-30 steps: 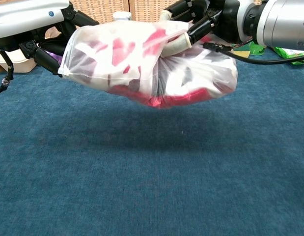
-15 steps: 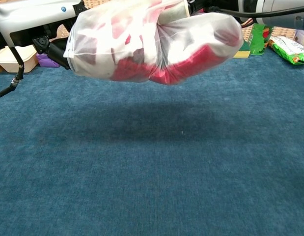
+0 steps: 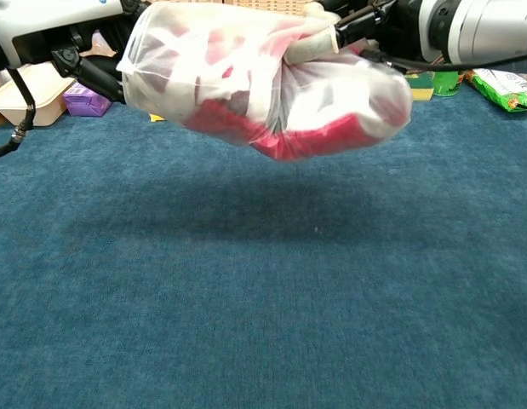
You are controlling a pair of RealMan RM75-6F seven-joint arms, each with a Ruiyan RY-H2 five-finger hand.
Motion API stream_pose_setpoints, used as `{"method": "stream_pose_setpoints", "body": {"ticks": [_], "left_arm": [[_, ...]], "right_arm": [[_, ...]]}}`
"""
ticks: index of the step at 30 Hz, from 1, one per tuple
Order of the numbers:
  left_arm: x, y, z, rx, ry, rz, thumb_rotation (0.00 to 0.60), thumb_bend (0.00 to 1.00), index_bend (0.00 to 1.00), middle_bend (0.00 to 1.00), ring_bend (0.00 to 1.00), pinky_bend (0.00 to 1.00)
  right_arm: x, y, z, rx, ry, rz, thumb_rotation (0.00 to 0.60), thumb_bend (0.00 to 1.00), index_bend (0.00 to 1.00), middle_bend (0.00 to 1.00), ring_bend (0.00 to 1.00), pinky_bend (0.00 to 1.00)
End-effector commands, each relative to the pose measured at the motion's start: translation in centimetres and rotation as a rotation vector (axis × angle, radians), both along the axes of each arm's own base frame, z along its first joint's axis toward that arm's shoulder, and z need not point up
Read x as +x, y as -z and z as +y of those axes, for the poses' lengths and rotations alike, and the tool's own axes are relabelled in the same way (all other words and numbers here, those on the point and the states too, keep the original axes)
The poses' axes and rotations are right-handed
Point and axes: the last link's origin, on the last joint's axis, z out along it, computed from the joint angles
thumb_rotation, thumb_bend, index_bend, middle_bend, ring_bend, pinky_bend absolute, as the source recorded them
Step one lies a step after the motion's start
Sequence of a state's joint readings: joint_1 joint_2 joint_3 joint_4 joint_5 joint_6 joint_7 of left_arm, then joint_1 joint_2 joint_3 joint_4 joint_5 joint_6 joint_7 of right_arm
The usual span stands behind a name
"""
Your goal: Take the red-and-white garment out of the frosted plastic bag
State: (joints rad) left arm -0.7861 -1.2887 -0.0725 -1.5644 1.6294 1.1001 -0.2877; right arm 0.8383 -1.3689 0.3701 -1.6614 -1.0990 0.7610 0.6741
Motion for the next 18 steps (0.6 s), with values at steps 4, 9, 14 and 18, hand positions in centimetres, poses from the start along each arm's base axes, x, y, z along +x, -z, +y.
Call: {"method": "stream_pose_setpoints", "body": {"ticks": [4,9,14,18], "left_arm": [[-0.5,-0.9,0.3,0.010,-0.018,-0.005,0.600,0.50,0.83,1.00,0.96,0.87],[-0.9,-1.1,0.3,-0.001,-0.027,0.006,0.600,0.50,0.83,1.00,0.95,0.87],[-2.0,0.0,0.1,-0.026,-0.034,0.058,0.600,0.49,0.83,1.00,0.95,0.87],[-2.7,1.0,0.3,-0.030,-0.034,0.081,0.600,0.48,0.83,1.00,0.95,0.87]], "right_arm": [[-0.6,0.4,0.2,0.019,0.014,0.015,0.600,0.17,0.85,0.92,1.00,1.00],[-1.1,0.7,0.3,0.018,0.010,0.036,0.600,0.17,0.85,0.92,1.00,1.00],[-1.8,1.4,0.7,0.004,-0.012,0.095,0.600,0.17,0.85,0.92,1.00,1.00],[-2.3,2.1,0.6,-0.014,-0.020,0.142,0.600,0.17,0.85,0.92,1.00,1.00]]}}
